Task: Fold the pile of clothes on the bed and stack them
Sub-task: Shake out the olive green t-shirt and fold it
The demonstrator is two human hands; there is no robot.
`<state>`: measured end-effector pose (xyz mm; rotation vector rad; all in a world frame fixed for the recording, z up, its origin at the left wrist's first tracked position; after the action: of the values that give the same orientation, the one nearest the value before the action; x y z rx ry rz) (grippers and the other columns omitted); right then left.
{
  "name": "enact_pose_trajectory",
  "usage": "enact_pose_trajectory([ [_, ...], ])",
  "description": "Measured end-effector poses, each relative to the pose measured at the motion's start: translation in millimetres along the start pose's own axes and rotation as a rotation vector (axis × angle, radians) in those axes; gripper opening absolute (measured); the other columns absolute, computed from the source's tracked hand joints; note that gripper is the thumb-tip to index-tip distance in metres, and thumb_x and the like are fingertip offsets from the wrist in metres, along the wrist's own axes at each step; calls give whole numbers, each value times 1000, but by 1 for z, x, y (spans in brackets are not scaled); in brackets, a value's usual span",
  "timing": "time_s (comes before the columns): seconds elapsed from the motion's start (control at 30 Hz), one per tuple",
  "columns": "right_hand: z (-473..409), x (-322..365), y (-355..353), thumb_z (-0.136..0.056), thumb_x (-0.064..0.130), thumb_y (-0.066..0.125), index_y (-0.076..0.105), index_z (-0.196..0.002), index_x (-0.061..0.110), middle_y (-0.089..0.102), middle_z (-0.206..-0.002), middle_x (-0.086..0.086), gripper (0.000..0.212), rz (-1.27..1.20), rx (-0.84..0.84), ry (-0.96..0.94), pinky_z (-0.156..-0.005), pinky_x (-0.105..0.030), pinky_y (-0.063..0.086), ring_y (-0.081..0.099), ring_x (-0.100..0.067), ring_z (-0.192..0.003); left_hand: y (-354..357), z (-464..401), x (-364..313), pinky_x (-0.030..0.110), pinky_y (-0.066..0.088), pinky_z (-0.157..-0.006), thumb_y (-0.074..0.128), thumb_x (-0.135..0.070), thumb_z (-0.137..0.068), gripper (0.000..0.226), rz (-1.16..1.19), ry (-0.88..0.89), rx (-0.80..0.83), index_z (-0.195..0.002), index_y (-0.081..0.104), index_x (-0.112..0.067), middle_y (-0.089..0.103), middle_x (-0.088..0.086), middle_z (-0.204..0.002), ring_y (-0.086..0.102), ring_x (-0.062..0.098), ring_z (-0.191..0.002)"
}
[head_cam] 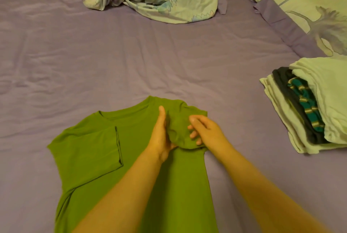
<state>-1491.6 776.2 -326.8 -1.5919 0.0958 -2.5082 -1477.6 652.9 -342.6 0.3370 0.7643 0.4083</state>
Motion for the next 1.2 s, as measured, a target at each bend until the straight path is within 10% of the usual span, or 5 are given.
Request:
enact_pose_trajectory([
  [0.2, 5, -22, -3, -97, 3, 44, 48, -132, 6, 54, -83, -4, 36, 270, -123, -9, -44, -13, 39, 53, -14, -57, -34, 6, -15, 39, 48, -90, 51, 8, -92, 28, -383, 315, -308, -120, 55, 9, 59, 29, -122, 61, 30, -99],
  [0.4, 20, -21, 27, -90, -2, 52, 43, -138, 2, 45, -135, -22, 49, 678, -12, -218, -106, -29, 29, 49, -34, -121, -78, 20, -29, 52, 43, -95, 48, 4, -94, 41, -553, 422, -470, -135, 46, 2, 60, 28, -117, 58, 43, -106],
  [0.67, 60, -44, 53, -95, 10, 46, 49, -138, 16, 27, -154, -10, 43, 1042, 112, -271, -110, -25, 20, 31, -28, -135, -94, 70, 13, 31, 36, -102, 60, -7, -90, 54, -989, 348, -436, -140, 41, -3, 51, 18, -128, 54, 30, -110],
  [1.03, 216, -105, 53, -88, -1, 61, 68, -107, 5, 68, -99, -15, 21, 479, 73, -16, -72, -11, 43, 62, -24, -85, -146, 212, 99, 33, 46, -89, 59, -6, -90, 32, -1014, 248, -401, -122, 60, -8, 67, 9, -103, 63, 25, -98],
  [1.2, 278, -146, 64, -87, 9, 65, 56, -130, 9, 53, -128, -12, 44, 796, 311, -19, -103, -31, 36, 51, -27, -118, -186, 261, 146, 29, 36, -102, 62, -16, -90, 41, -1363, 176, -231, -130, 56, -10, 59, 10, -125, 53, 25, -117],
])
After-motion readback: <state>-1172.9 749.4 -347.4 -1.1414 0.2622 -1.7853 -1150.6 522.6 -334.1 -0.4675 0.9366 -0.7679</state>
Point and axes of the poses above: each hand's wrist, its own z-axis away from the middle knuckle, its own y-axis out of the palm, x = y × z, the point moved 7 cm from there along -z, towards the middle knuckle
